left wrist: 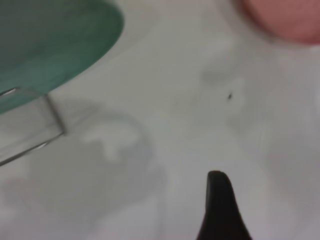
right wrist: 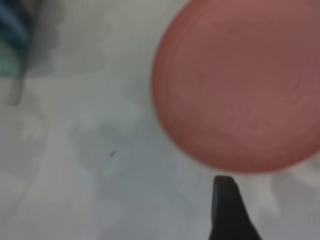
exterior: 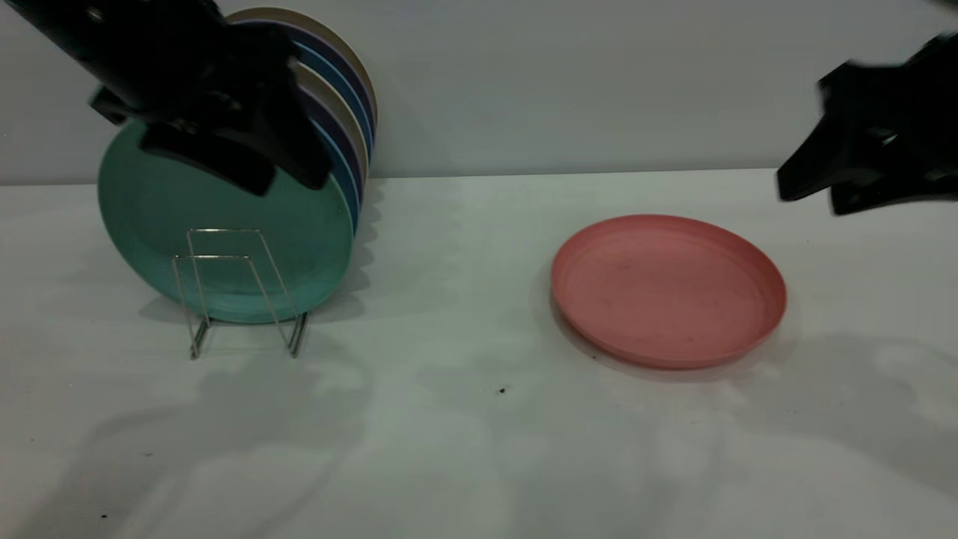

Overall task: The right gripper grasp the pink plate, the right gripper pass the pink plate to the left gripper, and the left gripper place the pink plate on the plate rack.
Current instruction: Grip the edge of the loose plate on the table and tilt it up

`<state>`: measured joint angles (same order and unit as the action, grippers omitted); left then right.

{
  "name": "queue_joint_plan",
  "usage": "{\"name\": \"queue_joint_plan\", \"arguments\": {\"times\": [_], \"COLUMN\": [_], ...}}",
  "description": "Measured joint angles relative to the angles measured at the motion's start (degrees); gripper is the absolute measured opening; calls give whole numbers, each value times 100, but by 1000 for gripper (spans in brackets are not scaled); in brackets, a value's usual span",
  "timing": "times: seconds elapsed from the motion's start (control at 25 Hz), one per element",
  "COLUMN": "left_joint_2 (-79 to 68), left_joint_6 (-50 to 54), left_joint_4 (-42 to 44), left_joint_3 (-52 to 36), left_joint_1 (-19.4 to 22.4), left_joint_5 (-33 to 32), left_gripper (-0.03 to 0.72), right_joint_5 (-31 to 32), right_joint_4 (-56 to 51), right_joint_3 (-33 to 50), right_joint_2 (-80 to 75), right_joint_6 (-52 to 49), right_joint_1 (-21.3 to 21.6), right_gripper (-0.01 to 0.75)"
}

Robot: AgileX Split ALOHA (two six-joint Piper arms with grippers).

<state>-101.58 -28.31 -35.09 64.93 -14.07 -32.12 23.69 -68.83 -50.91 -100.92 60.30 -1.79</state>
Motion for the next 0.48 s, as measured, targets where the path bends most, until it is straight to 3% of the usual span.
{"name": "queue_joint_plan", "arguments": {"times": [0.32,0.48], "left_joint_2": [-571,-843], "left_joint_6": [-846,-1031], "left_joint_4": [-1285,-1509], "left_joint_3": [111,385], "left_joint_1": [-26,-195], "left_joint_5": [209,254], "left_gripper": [512,513], "right_joint_5": [716,1015], "right_joint_4": [-17,2], "right_joint_3": [-1400,-1891], "right_joint_2": [-1858,-2431], "right_joint_6": [-142,-146], "right_joint_1": [704,1068], "right_gripper": [456,456]}}
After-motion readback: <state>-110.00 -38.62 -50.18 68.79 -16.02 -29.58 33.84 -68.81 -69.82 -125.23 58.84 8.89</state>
